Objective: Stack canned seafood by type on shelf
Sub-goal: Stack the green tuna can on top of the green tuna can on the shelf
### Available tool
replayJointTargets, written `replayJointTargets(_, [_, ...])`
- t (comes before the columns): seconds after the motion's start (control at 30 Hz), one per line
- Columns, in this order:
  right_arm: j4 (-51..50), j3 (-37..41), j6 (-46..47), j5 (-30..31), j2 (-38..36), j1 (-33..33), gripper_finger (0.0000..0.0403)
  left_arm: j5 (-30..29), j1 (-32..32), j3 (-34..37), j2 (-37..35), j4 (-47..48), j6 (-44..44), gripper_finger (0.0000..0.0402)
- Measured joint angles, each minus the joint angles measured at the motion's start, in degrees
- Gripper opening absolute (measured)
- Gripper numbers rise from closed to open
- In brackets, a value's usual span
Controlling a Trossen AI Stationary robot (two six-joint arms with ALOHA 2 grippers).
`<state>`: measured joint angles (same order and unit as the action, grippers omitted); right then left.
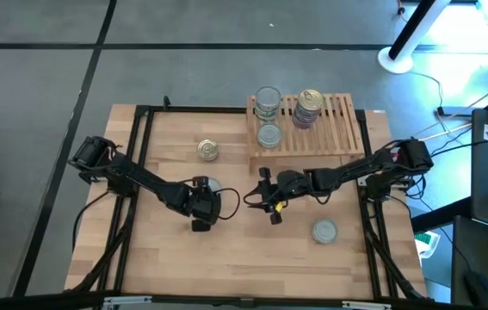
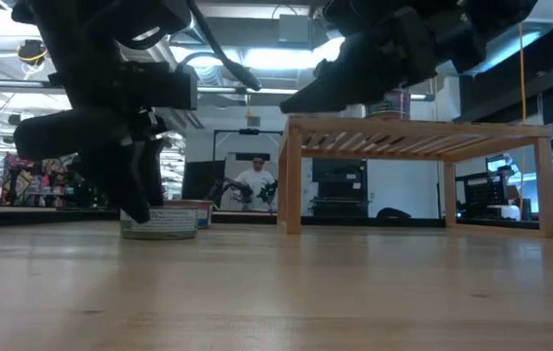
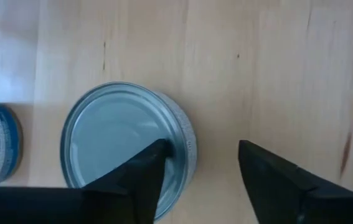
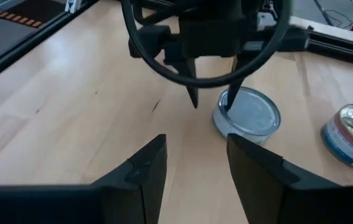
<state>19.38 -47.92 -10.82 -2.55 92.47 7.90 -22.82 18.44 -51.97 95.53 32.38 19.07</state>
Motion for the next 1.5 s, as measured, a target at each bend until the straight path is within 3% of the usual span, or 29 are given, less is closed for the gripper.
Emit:
replayJointTargets(0.5, [7.7,0.0,-0.2,0.0,10.0,0.0,0.0167,-1.0,-0.9,0.0,0.0,0.1,-1.1,0.0099])
replayJointTargets(0.93, [9.7,0.0,-4.7,0.0,11.8,0.0,0.0167,-0.7,-2.3,-0.1,-0.1,-0.8,-0.8,0.0006])
replayJointTargets(1.5, [9.5,0.0,-7.9,0.0,11.7,0.0,0.0167,2.2,-2.4,-1.0,0.2,-5.0,-1.2,0.0001])
